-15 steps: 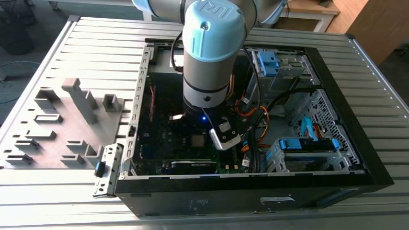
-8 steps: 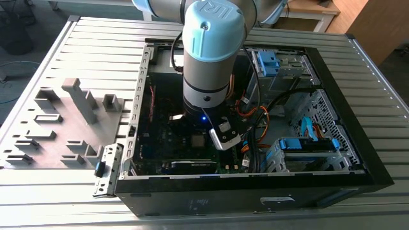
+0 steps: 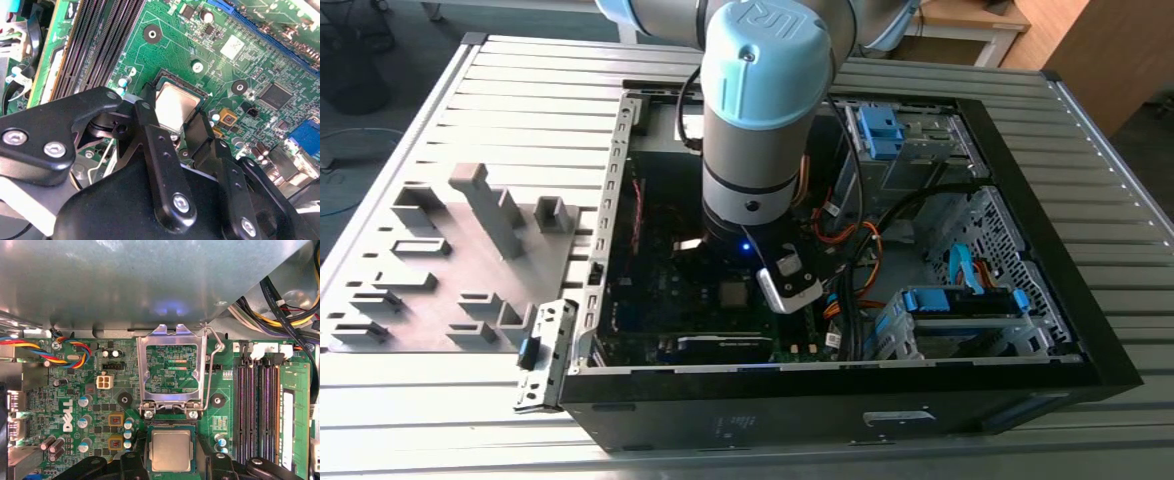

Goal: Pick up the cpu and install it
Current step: 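Place the cpu into insertion slot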

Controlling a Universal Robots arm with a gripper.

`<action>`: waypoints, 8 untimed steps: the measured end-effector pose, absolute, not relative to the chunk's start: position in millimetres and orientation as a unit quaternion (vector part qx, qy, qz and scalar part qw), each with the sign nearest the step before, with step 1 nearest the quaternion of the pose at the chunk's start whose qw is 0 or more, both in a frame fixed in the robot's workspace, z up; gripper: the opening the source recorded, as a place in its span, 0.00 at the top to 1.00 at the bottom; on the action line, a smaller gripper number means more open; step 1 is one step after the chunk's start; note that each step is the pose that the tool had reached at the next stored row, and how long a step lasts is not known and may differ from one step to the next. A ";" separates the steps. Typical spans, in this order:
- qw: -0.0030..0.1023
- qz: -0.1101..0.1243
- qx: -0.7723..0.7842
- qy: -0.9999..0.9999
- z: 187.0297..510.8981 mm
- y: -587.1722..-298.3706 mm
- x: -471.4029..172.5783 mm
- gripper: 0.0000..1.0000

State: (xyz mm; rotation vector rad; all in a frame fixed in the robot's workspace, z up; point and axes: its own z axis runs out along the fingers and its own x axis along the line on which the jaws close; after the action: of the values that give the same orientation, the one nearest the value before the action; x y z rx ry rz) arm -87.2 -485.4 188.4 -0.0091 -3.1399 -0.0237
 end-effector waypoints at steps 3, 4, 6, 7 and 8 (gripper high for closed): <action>0.001 -0.007 -0.003 -1.000 190.2 -485.4 -87.2 0.53; 0.001 -0.007 -0.003 -1.000 190.3 -485.4 -87.2 0.53; 0.001 -0.007 -0.003 -1.000 190.4 -485.4 -87.2 0.53; 0.001 -0.007 -0.003 -1.000 190.4 -485.4 -87.2 0.53; 0.001 -0.007 -0.004 -1.000 190.3 -485.4 -87.2 0.53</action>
State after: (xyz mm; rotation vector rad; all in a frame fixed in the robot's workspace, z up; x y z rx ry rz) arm -87.2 -485.4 190.3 -0.0125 -3.1396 -0.0227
